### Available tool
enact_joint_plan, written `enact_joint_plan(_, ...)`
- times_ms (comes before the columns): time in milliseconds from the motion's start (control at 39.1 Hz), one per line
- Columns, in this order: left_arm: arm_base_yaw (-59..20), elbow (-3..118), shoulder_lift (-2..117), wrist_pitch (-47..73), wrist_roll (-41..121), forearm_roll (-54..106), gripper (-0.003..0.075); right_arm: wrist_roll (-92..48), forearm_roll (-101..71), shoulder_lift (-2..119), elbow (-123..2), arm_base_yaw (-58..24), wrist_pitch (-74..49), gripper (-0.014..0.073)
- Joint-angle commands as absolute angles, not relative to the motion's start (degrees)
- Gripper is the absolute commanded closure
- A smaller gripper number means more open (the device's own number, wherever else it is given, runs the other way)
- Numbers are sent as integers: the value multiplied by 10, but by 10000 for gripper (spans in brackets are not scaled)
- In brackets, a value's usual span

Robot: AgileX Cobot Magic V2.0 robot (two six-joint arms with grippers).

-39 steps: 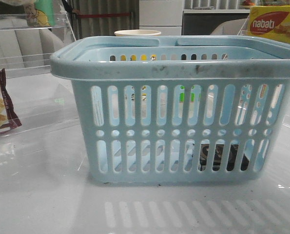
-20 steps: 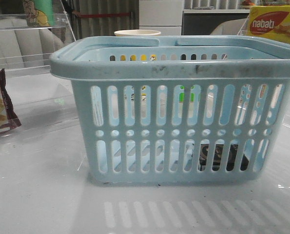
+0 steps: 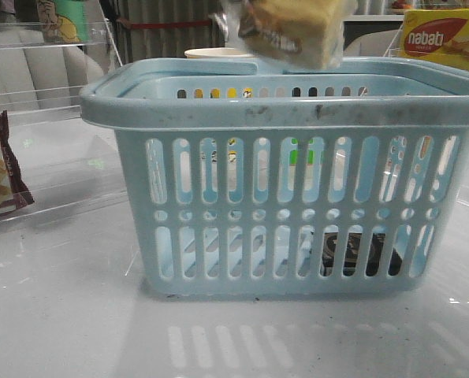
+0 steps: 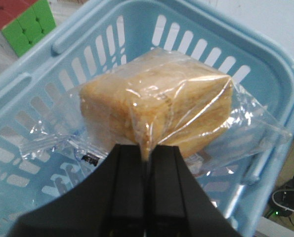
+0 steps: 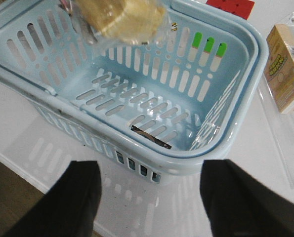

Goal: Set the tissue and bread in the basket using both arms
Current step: 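Carry the bread loaf with the left gripper over the basket, then release the bread loaf into the basket and withdraw the left gripper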

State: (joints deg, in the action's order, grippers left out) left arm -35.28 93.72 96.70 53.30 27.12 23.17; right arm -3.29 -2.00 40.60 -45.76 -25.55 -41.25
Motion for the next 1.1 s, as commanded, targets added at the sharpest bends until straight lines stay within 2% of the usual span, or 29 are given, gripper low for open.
enact_joint_plan(0,-357,953,968,499,271,232,629,-37,-14,404,-472,-256,-374,55)
enact_joint_plan(205,-357,953,1003,500,266,155,628,-37,-14,404,-472,-256,-374,55)
enact_joint_plan(256,-355,953,1007,501,261,147,601,-37,-14,404,-472,-256,-374,55)
enact_joint_plan(358,-354,953,1011,502,257,148,446,-37,-14,404,-472,-256,-374,55)
enact_joint_plan(435,-354,954,1011,505,256,154,285,-37,-14,404,-472,-256,-374,55)
enact_joint_plan(538,-354,964,1005,524,256,157,175,-37,-14,404,-472,-256,-374,55)
enact_joint_plan(794,-354,961,898,594,239,144,216,-37,-14,404,-472,-256,-374,55)
enact_joint_plan(1075,-354,838,734,576,142,38,216,-37,-14,404,-472,-256,-374,55)
